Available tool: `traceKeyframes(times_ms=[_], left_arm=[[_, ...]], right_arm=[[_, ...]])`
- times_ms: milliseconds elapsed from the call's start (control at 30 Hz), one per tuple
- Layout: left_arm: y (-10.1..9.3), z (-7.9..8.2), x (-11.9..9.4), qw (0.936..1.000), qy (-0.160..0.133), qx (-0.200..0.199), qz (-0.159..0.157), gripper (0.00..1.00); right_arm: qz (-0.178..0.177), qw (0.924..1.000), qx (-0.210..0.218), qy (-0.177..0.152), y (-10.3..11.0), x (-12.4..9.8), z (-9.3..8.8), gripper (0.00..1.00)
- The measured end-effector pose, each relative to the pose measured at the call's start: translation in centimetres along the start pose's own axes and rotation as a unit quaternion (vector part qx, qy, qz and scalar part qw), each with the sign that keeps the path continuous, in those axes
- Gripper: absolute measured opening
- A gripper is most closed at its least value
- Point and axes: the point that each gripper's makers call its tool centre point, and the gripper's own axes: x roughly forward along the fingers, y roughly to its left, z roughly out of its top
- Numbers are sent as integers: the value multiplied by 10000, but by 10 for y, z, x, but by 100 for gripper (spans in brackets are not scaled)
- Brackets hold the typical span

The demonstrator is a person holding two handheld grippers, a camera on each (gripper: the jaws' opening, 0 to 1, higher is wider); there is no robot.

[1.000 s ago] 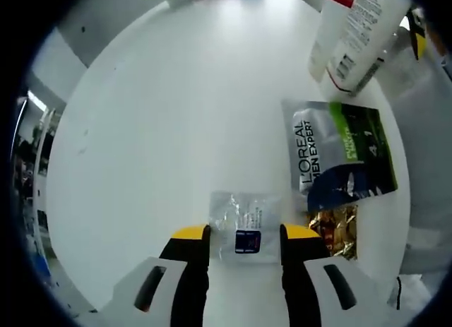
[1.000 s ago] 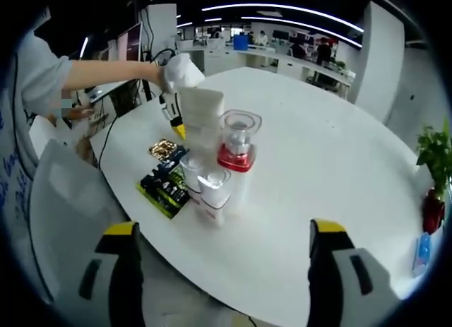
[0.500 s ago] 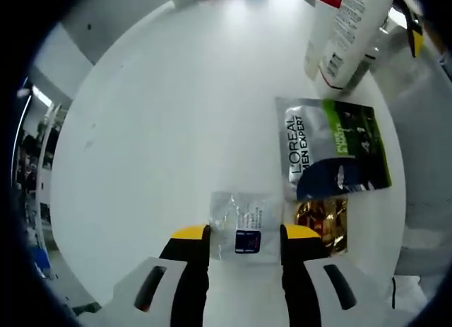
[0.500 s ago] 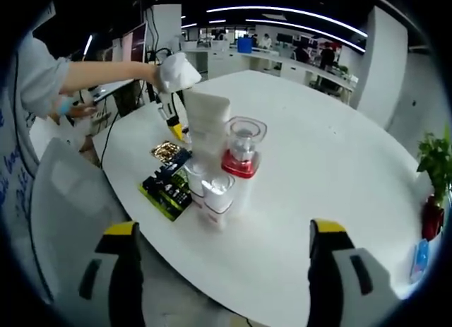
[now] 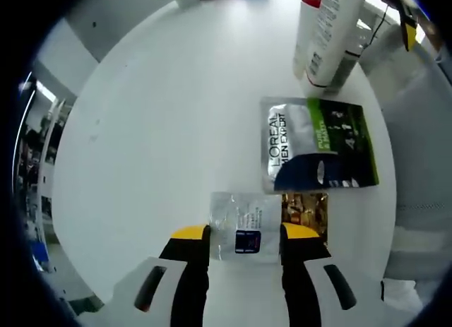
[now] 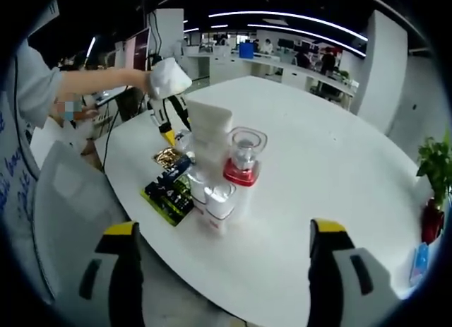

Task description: Arrange the skincare products in the storage area until every visible bottle or jar stands upright without overlapping.

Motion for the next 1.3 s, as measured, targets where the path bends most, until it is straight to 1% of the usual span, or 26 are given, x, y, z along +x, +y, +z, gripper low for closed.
traceKeyframes(times_ms=[233,333,533,800,967,1067,1300], left_arm=[[-14,-3,-6,10000,9,-44,34,36],[-23,-4,-8,10000,-7,-72,46,36],[-38,-5,-10,10000,-19,-87,24,36],[-57,-5,-12,10000,-23,-74,-34,36],[-69,-4,-12,9999,-40,-79,-69,36],[-76,-2,-12,9999,-75,-105,-107,36],[-90,-6,-8,9997,-21,-74,-216,36]], right_arm=[[58,9999,-90,-71,2,1,3,100],[60,9998,-175,-28,3,1,1,100],[114,9997,-208,-67,4,0,2,100],[168,9996,-222,-66,7,1,2,100],[145,9996,-182,-129,5,-1,4,100],[126,9997,-204,-93,5,-1,3,100],[165,9996,-196,-79,8,-1,0,100]])
